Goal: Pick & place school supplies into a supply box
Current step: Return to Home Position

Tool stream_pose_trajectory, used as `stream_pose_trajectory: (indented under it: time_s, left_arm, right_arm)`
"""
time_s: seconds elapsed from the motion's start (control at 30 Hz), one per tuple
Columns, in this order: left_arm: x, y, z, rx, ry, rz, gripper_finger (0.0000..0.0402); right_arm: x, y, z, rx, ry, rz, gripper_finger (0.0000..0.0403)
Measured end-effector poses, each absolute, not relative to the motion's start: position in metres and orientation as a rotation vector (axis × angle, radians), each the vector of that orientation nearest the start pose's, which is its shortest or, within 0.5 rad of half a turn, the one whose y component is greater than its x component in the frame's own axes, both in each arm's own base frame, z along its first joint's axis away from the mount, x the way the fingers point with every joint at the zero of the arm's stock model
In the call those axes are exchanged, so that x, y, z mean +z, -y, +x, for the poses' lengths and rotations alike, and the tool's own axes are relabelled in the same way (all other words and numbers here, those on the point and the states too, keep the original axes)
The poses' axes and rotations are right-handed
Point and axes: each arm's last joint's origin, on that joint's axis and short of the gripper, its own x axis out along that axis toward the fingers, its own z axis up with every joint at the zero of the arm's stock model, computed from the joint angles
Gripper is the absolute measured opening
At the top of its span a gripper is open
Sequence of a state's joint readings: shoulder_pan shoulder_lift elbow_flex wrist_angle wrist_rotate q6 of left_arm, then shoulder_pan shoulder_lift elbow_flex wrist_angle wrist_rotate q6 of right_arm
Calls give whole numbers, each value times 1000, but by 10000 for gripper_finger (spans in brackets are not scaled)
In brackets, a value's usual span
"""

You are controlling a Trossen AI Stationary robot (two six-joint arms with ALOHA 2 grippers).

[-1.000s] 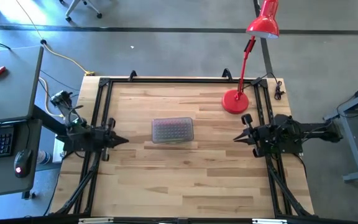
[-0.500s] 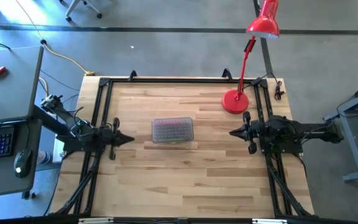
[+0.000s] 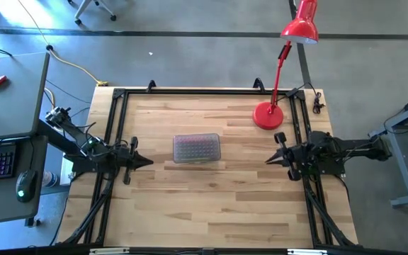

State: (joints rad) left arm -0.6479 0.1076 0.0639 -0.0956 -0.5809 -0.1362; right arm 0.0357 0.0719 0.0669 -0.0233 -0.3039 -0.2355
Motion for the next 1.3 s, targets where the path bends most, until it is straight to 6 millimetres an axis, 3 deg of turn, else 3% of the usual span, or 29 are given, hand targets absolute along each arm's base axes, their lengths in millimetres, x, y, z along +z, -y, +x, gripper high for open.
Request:
stream_pose_trajectory:
  time_s: [0.4,0.73,0.87,1.3]
  left_arm:
    - [168,45,86,-60,-119,-55,26]
    - [168,45,86,-60,-120,-55,26]
    - [168,45,86,-60,-120,-54,26]
    - [168,45,86,-61,-120,-55,26]
  right_arm:
    - [183,-12,97,332,25,-57,0]
    - [188,-12,97,323,89,-113,0]
    - [187,-11,98,300,67,-62,0]
    - [177,-5,101,95,101,-95,0]
